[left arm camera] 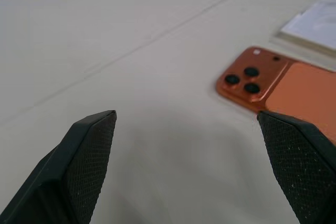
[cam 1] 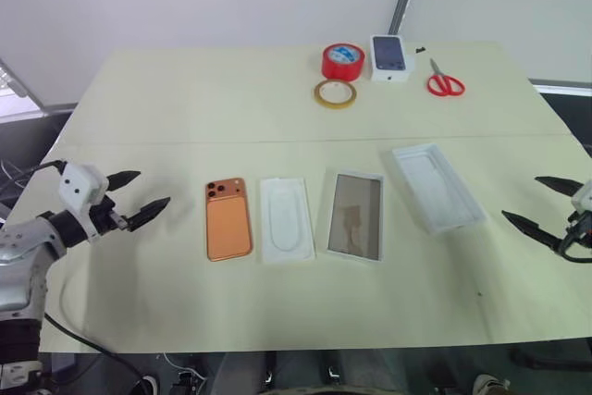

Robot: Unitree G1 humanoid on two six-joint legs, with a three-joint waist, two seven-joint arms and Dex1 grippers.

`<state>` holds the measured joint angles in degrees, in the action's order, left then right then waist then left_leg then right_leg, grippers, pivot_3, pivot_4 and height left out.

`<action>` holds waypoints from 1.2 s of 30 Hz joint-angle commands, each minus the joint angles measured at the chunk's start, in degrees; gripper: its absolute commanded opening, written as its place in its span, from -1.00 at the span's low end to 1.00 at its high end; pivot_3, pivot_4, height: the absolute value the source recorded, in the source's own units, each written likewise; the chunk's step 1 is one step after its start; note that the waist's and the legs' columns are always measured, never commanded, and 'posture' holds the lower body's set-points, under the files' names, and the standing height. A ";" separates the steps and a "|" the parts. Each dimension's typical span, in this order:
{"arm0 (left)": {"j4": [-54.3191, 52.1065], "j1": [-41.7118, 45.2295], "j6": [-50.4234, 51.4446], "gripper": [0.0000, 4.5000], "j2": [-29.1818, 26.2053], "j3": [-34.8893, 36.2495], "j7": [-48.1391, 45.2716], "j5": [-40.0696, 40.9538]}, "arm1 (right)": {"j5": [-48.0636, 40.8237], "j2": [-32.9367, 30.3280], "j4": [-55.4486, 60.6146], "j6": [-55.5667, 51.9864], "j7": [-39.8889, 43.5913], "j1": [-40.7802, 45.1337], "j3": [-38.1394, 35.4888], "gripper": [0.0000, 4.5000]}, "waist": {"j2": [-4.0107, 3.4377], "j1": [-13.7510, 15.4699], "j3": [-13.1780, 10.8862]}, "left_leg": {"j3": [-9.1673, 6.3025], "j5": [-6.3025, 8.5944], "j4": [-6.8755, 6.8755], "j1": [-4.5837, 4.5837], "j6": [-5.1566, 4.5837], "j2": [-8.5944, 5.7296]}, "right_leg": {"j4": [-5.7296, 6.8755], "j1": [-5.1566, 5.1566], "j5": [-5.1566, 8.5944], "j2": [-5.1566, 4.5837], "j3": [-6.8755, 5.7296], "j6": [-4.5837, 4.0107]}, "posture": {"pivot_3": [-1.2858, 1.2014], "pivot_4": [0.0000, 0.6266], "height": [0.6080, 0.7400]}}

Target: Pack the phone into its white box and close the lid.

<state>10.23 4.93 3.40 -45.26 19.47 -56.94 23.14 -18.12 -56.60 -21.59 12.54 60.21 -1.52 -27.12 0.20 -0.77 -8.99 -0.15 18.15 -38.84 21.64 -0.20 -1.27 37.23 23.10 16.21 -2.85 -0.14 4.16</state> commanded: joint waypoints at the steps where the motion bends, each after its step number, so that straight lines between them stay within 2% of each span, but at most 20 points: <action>1: -1.22 -0.55 -4.39 1.00 -0.04 1.48 -1.55 0.21 | -0.07 -0.15 2.23 -0.80 -0.63 0.33 -0.27 0.97 | -0.02 -0.01 -0.01 | 0.00 0.00 0.00 -0.01 0.00 0.00 | 0.00 0.00 0.00 0.00 0.00 0.00 | 0.03 -0.52 1.00; 8: -4.01 -1.77 -5.02 1.00 0.93 0.87 -2.59 1.63 | -0.33 0.21 4.56 -2.32 -0.70 0.89 0.90 0.97 | -0.03 0.10 -0.02 | 0.00 0.00 0.00 0.00 0.00 0.00 | -0.01 -0.01 0.00 0.00 0.00 -0.01 | 0.03 -0.52 1.00; 13: -9.84 -4.63 0.80 1.00 0.94 -0.28 -3.16 4.31 | -1.19 0.70 8.66 -4.82 -0.46 1.61 2.41 0.97 | -0.05 0.03 -0.03 | 0.01 0.00 0.00 0.00 0.00 0.00 | 0.00 -0.01 0.00 -0.01 0.00 0.00 | 0.03 -0.52 1.00; 15: -15.02 -5.70 11.10 1.00 0.20 -1.83 -1.81 8.38 | -1.59 1.02 11.83 -6.53 -0.33 2.08 3.79 0.97 | -0.05 0.05 -0.03 | 0.00 0.00 0.00 0.00 0.00 0.00 | 0.00 -0.01 0.00 -0.01 0.00 0.00 | 0.03 -0.52 1.00; 17: -20.91 -6.97 19.50 1.00 -1.93 -4.99 0.89 7.38 | -2.52 1.83 16.74 -8.63 -0.32 3.22 5.99 0.97 | -0.05 0.06 -0.04 | 0.00 0.00 -0.01 0.00 0.00 0.00 | 0.00 -0.02 0.00 -0.01 0.00 0.00 | 0.03 -0.52 1.00; 19: -24.21 -5.66 29.74 1.00 -2.15 -6.63 2.02 13.13 | -3.23 2.83 22.34 -10.89 -0.31 4.85 9.02 0.97 | -0.13 0.01 -0.08 | 0.00 0.00 -0.01 0.00 0.00 0.00 | 0.01 -0.02 0.00 0.00 0.01 0.00 | 0.03 -0.52 1.00; 20: -25.04 -4.18 32.16 1.00 -1.45 -7.07 2.61 14.92 | -3.68 3.30 25.18 -12.07 -0.11 5.78 10.73 0.97 | -0.13 0.10 -0.08 | 0.00 0.00 -0.01 0.00 0.00 0.00 | 0.02 -0.02 0.00 0.00 0.01 0.00 | 0.03 -0.52 1.00; 22: -25.32 0.93 43.72 1.00 0.33 -6.97 6.75 22.53 | -3.95 4.31 30.39 -13.67 1.08 7.76 15.13 0.97 | -0.13 0.21 -0.09 | -0.02 0.00 -0.02 0.00 -0.01 0.00 | 0.04 -0.01 0.00 0.01 0.00 0.01 | 0.03 -0.52 1.00; 27: -25.31 9.10 61.58 1.00 4.60 -9.69 15.78 30.25 | -3.00 7.71 33.97 -15.44 1.72 12.03 22.59 0.97 | -0.07 0.36 -0.11 | -0.05 0.01 -0.11 0.08 -0.03 -0.04 | 0.01 0.00 -0.02 0.01 -0.02 0.03 | 0.03 -0.52 1.00; 30: -24.11 12.09 69.05 1.00 7.27 -9.73 18.95 33.94 | -1.24 9.36 31.49 -14.66 1.27 14.47 24.25 0.97 | -0.03 0.26 -0.14 | -0.05 0.01 -0.21 0.20 -0.04 -0.06 | 0.03 0.08 -0.02 0.01 -0.02 0.04 | 0.03 -0.52 1.00; 36: -22.96 17.05 73.46 1.00 11.94 -13.08 25.68 31.06 | 0.91 11.20 28.43 -12.25 0.72 15.02 25.10 0.97 | -0.02 0.26 -0.13 | -0.06 -0.02 -0.22 0.18 0.01 -0.07 | 0.09 0.11 -0.02 0.03 -0.02 0.04 | 0.03 -0.52 1.00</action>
<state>-12.08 20.37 76.12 -33.44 7.24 -32.90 55.29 -17.60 -45.92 6.39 -1.22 61.28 13.73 -1.19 0.18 -0.51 -9.12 -0.22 18.12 -39.06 21.83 -0.17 -1.34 37.32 23.24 16.19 -2.82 -0.16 4.20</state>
